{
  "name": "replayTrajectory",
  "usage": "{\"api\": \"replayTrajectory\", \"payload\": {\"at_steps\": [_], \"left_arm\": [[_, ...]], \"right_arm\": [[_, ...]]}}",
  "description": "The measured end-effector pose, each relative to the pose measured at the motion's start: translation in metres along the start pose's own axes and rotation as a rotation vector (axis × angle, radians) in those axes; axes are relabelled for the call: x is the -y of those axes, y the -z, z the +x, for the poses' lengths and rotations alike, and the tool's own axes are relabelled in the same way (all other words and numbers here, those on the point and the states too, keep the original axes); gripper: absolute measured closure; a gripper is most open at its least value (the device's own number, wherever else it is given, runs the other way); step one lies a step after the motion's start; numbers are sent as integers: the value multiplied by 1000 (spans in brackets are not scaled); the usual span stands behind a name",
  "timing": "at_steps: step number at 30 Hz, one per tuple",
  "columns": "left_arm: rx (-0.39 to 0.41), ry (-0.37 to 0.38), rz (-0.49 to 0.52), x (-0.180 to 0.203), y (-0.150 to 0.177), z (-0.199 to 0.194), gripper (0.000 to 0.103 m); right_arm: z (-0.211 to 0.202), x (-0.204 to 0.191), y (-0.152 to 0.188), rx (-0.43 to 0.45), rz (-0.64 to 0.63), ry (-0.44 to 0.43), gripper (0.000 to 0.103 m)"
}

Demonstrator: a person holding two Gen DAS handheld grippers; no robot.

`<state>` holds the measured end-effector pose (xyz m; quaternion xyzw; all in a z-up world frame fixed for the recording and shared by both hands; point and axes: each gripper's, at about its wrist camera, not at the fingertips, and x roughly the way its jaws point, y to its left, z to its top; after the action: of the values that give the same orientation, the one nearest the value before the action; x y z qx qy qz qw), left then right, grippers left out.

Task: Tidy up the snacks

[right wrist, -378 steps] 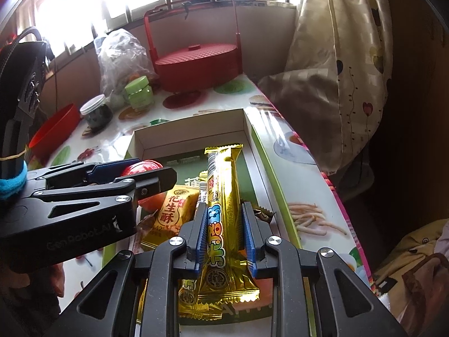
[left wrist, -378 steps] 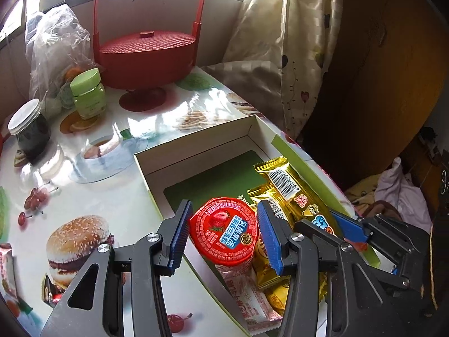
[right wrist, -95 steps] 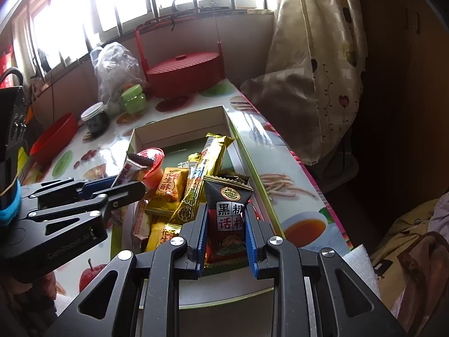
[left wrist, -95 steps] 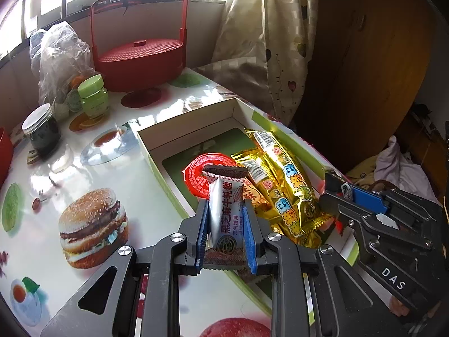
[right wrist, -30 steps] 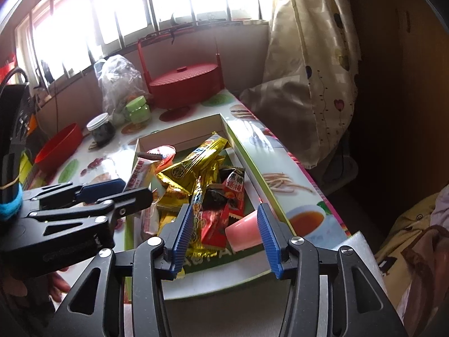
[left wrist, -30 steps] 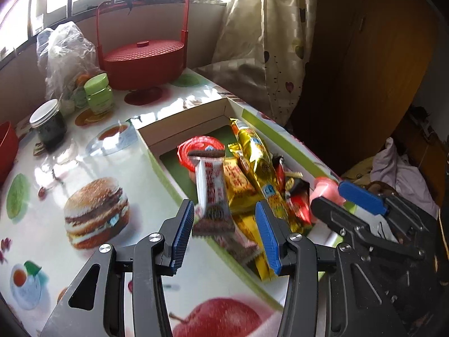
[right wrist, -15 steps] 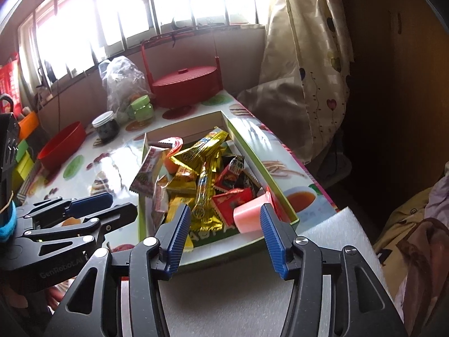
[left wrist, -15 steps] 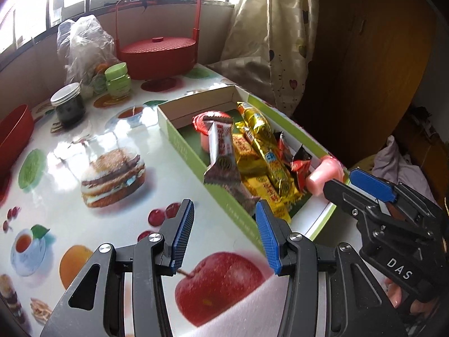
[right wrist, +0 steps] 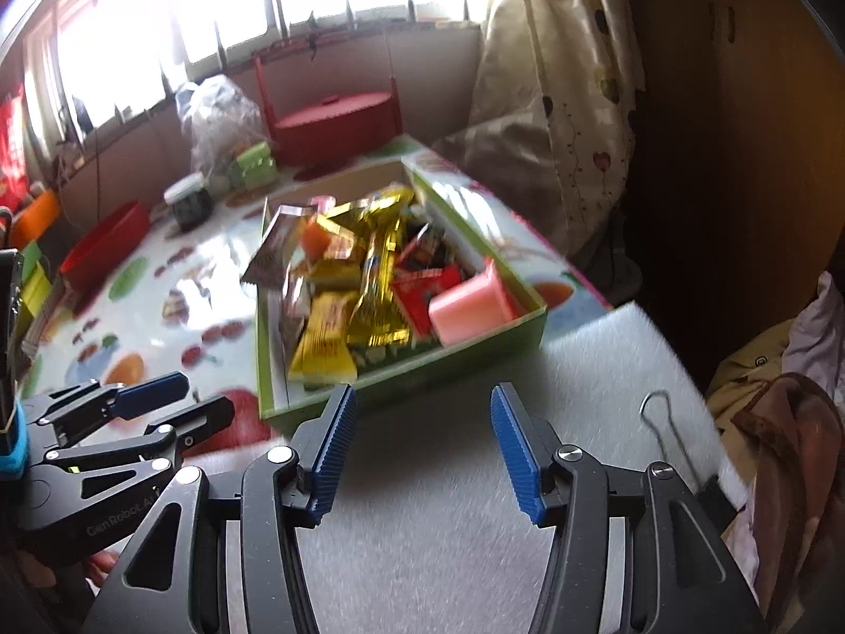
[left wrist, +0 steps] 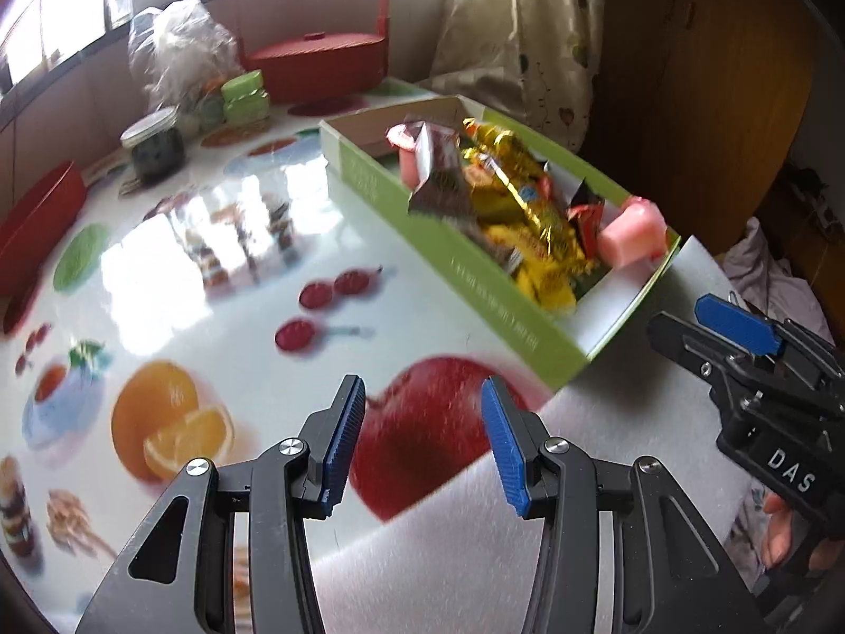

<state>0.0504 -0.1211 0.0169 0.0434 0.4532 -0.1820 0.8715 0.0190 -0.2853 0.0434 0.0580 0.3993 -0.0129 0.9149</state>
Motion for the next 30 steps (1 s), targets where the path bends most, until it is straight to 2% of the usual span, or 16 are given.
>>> {"api": "replayTrajectory", "payload": {"at_steps": [9,13,18,24,30], "left_arm": [[5,-29,7,4,9,1,56],[10,-42,5,5,11,1,56],[17,-32,-15,3,11,0,56],[19,-68,18,9,12,2,56],[23,-65,12,9,13,1,56]], "right_arm": [[11,-8,21,-52,-23,39,47],[13,-13,23,-46,-44,71,46],[13,-12,25,-34,-36,72,45],[13,-13,25,-34,-32,78,45],[13,-12,25,-32,-32,78,45]]}}
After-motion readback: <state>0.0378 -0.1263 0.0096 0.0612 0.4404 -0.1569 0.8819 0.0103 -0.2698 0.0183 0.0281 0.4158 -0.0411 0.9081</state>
